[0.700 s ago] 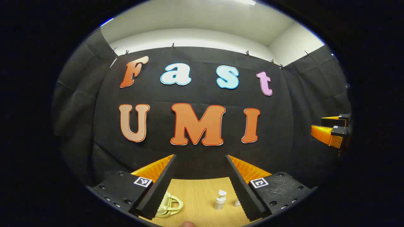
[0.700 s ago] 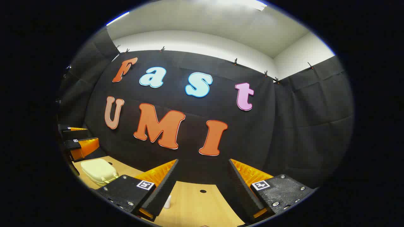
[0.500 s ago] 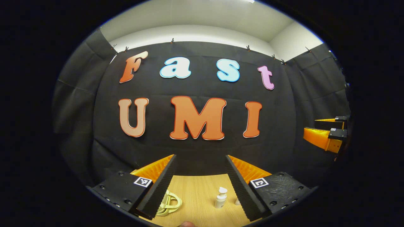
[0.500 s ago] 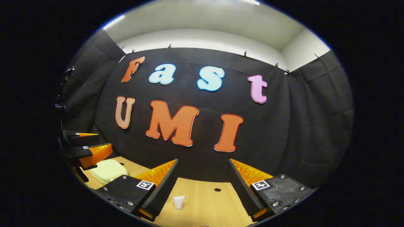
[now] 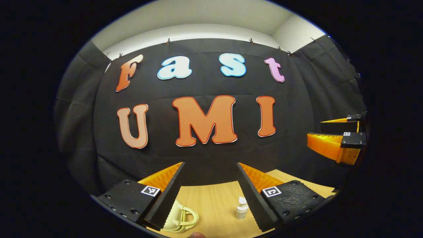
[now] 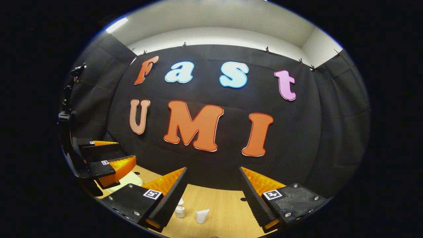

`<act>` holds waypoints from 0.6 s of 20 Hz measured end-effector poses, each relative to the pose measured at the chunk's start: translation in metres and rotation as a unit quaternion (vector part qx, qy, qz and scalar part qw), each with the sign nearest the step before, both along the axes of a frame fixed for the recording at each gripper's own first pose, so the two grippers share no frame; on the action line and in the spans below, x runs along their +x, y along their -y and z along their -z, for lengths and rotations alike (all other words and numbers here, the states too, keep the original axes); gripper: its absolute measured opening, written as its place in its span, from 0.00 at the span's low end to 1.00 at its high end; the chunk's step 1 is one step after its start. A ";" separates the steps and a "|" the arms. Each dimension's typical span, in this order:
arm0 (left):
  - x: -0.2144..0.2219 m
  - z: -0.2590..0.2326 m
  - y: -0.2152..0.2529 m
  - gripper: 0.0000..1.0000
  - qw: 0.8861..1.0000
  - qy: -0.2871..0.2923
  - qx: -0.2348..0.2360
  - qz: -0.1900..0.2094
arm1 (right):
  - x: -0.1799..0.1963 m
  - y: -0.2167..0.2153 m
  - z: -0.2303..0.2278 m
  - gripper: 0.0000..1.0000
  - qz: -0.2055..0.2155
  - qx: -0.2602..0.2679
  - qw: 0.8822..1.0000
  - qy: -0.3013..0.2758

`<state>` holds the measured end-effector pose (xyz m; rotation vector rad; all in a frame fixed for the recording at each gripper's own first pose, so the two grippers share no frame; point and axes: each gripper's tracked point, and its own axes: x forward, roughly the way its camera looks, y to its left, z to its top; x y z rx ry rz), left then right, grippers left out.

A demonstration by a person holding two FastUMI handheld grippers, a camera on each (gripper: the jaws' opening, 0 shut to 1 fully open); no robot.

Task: First open the suitcase, pack the skin care products into it, and then close the suitcase.

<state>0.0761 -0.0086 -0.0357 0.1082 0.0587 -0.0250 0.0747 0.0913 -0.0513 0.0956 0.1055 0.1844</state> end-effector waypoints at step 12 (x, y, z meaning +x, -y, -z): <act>0.049 0.003 -0.050 1.00 1.000 0.009 -0.019 -0.021 | 0.049 -0.010 -0.013 0.95 0.024 0.047 0.999 0.010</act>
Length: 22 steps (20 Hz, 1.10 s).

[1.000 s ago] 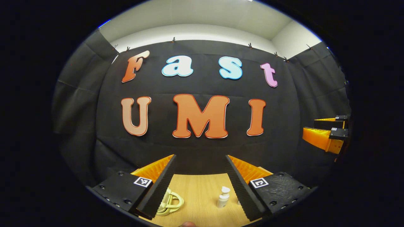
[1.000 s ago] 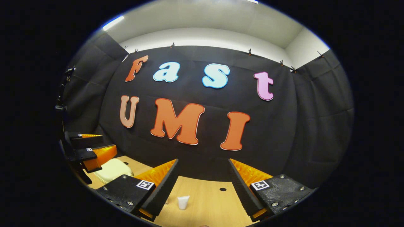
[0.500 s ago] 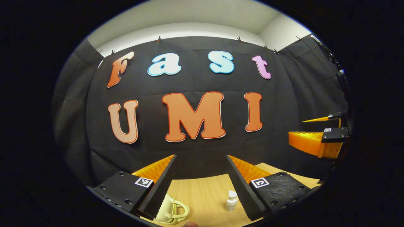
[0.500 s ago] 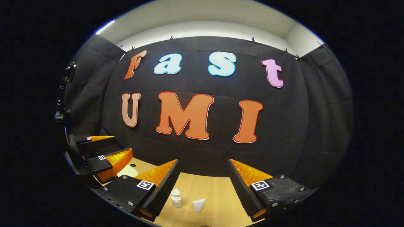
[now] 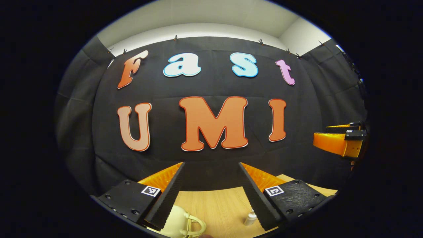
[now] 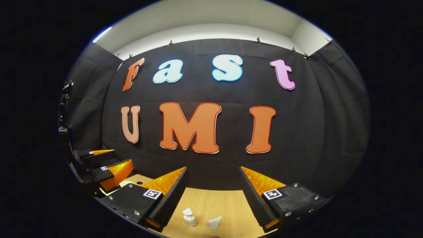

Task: First open the suitcase, pack the skin care products into it, and then close the suitcase.

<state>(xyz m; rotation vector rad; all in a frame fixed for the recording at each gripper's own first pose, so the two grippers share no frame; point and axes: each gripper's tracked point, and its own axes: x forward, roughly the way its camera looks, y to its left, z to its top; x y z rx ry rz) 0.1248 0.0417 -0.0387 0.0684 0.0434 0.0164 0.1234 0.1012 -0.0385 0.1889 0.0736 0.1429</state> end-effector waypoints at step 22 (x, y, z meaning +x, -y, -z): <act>-0.014 0.043 -0.049 0.99 0.993 -0.005 0.116 -0.026 | -0.020 -0.035 0.028 0.94 -0.009 -0.048 0.999 -0.012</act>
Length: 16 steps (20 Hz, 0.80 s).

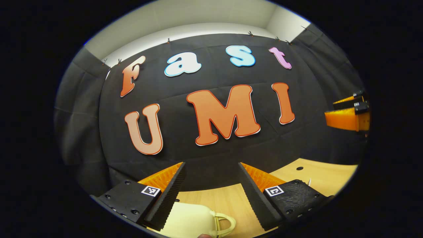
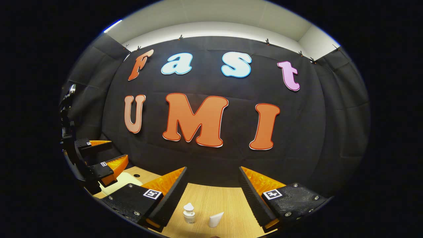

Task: First open the suitcase, pack the skin care products into it, and then close the suitcase.

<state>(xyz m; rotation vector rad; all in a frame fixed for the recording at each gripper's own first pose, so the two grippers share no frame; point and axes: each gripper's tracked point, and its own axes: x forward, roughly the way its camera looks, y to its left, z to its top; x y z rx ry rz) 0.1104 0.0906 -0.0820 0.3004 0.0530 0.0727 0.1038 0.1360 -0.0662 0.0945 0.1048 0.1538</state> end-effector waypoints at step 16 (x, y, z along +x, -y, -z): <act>-0.034 0.137 0.007 0.98 0.962 -0.098 0.240 0.080 | -0.026 0.015 0.013 0.96 0.031 -0.013 0.999 -0.024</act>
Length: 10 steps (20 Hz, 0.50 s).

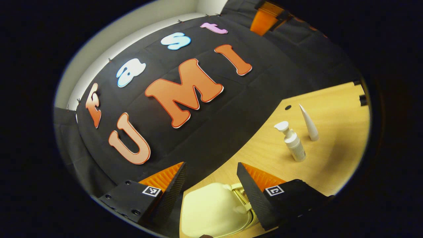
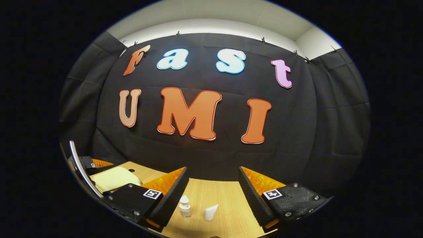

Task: First open the suitcase, pack the skin care products into it, and then close the suitcase.

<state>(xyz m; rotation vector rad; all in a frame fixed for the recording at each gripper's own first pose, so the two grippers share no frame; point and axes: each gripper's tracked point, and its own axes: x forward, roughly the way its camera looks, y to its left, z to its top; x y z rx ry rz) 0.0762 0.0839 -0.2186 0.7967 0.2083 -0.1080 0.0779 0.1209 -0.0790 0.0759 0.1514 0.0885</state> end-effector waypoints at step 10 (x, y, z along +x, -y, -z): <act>-0.012 0.111 -0.009 0.98 0.980 -0.085 0.168 0.060 | -0.015 0.016 0.011 0.96 0.016 -0.016 1.000 -0.015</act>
